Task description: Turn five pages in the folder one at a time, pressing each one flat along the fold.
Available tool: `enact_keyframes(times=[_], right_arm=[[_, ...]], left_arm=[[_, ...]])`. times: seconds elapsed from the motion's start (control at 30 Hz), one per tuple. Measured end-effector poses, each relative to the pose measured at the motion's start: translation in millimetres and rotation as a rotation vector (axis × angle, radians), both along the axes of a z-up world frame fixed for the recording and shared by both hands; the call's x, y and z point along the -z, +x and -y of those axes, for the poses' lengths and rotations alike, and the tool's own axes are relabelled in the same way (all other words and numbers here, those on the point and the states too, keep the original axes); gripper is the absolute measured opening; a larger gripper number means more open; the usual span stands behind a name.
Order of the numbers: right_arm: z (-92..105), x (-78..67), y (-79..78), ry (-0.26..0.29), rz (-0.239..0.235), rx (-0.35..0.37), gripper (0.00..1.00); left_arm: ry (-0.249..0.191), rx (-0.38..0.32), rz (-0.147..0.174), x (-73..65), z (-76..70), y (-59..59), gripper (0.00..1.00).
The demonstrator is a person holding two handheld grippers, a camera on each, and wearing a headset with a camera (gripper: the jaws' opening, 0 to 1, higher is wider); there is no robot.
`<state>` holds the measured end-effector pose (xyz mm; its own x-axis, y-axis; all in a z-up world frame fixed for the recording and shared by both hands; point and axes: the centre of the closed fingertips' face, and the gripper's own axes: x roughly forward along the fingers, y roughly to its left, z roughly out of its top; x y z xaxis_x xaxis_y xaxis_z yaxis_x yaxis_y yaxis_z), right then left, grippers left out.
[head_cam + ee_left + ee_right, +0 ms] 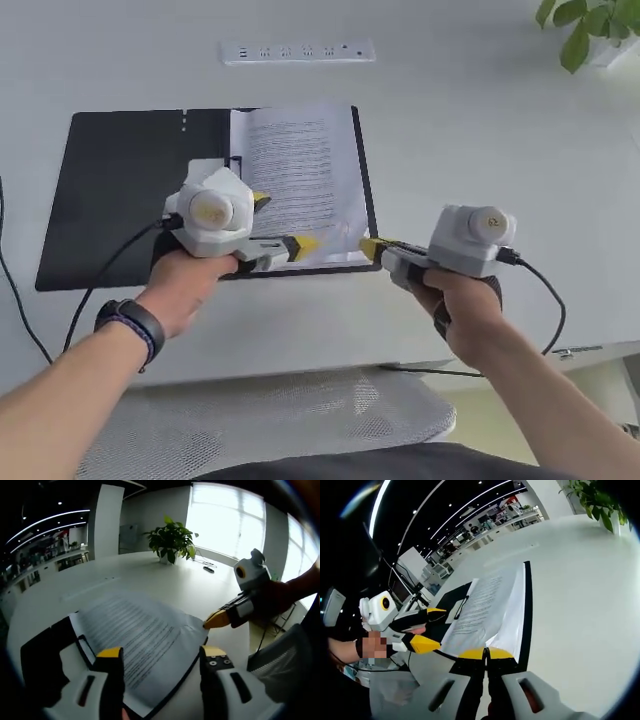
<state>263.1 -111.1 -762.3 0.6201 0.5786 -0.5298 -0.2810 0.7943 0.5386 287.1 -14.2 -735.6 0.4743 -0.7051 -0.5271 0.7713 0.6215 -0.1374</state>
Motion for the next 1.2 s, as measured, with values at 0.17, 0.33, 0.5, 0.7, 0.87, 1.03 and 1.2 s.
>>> enact_keyframes(times=[0.17,0.33,0.5,0.7,0.87,1.03,1.2], right_arm=[[-2.0,-8.8,1.5,0.006,0.016,0.002,0.00],[-5.4,-20.8,3.8,0.015,0.046,0.005,0.00],[-15.5,-40.2,8.1,0.030,0.096,-0.009,0.00],[-33.1,-62.9,16.4,0.033,0.154,-0.055,0.00],[-56.4,-84.9,22.8,0.035,0.208,-0.113,0.00],[-85.5,-100.0,27.9,0.048,0.241,-0.170,0.00],[-122.3,-111.5,29.7,0.062,0.268,-0.250,0.00]], left_arm=[[-0.002,-0.021,0.013,-7.9,-17.7,-1.7,0.63],[-0.003,-0.041,0.025,-15.2,-37.3,-2.1,0.66],[-0.005,-0.066,0.040,-21.5,-59.2,-2.8,0.67],[0.008,-0.098,0.046,-23.7,-88.0,-6.8,0.67],[-0.010,-0.154,0.048,-29.1,-116.4,-9.9,0.68],[-0.010,-0.188,0.054,-32.7,-138.6,-16.5,0.69],[-0.019,-0.230,0.058,-35.5,-162.6,-23.9,0.69]])
